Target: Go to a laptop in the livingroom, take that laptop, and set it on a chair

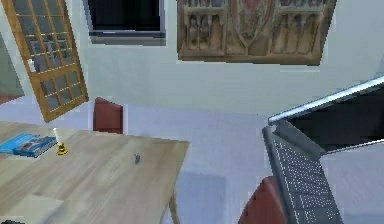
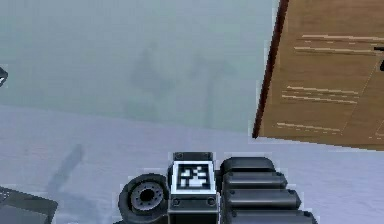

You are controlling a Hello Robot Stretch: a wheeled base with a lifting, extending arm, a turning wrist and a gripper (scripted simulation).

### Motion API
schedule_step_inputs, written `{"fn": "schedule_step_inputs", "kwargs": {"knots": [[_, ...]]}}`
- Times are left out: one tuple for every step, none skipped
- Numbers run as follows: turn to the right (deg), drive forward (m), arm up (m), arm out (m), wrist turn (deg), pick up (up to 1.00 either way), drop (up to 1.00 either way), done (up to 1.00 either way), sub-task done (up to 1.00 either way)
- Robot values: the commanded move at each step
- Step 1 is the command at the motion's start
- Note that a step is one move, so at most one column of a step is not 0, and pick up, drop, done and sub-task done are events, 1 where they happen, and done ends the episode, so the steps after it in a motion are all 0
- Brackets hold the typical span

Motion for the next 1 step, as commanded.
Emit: {"fn": "schedule_step_inputs", "kwargs": {"knots": [[0.0,0.0,-0.5,0.0,0.0,0.0,0.0,0.0,0.0]]}}
